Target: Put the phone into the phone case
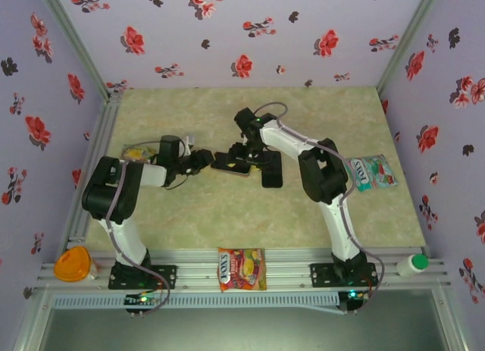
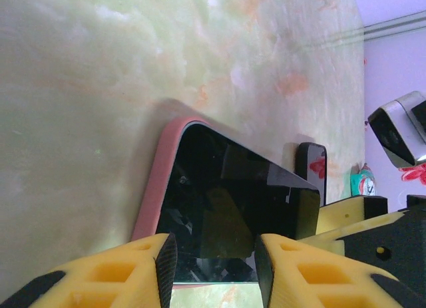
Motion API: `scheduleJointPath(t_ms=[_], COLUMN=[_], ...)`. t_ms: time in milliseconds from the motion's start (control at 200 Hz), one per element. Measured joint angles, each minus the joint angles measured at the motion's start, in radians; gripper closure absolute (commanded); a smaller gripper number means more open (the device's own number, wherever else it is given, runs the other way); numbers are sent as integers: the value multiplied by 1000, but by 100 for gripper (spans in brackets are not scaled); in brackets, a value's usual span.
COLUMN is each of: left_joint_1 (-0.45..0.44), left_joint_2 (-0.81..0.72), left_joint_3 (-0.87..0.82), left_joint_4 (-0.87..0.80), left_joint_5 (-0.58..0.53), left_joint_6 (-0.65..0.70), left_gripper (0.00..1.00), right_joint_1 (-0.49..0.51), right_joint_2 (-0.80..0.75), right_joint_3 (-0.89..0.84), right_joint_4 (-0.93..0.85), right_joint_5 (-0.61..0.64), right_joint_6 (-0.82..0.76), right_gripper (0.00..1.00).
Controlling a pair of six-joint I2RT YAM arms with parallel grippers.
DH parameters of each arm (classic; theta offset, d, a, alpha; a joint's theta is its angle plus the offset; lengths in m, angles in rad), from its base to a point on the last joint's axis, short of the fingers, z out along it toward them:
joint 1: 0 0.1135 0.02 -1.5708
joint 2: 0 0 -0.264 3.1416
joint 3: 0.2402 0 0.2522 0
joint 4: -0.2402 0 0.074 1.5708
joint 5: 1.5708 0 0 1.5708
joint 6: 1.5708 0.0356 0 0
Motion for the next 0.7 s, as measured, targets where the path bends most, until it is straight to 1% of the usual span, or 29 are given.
scheduleJointPath(t_ms=[120,465,700], left_joint_1=[12,37,39], left_joint_2=[-17,-33,-33], left_joint_3=[-12,-18,-18], left_joint_4=[-14,-52,-72], left_joint_5=[-1,-15,-18], left_joint_6=[3,21,24], left_gripper=[59,59,59], right_joint_1=[1,5,5], right_joint_2=[18,19,19], right_joint_3=[29,37,37], right_joint_4=[-19,-35,-40], right_joint_5=[-1,0,0], right_joint_6=[-8,-52,-78], right_gripper=[23,17,16])
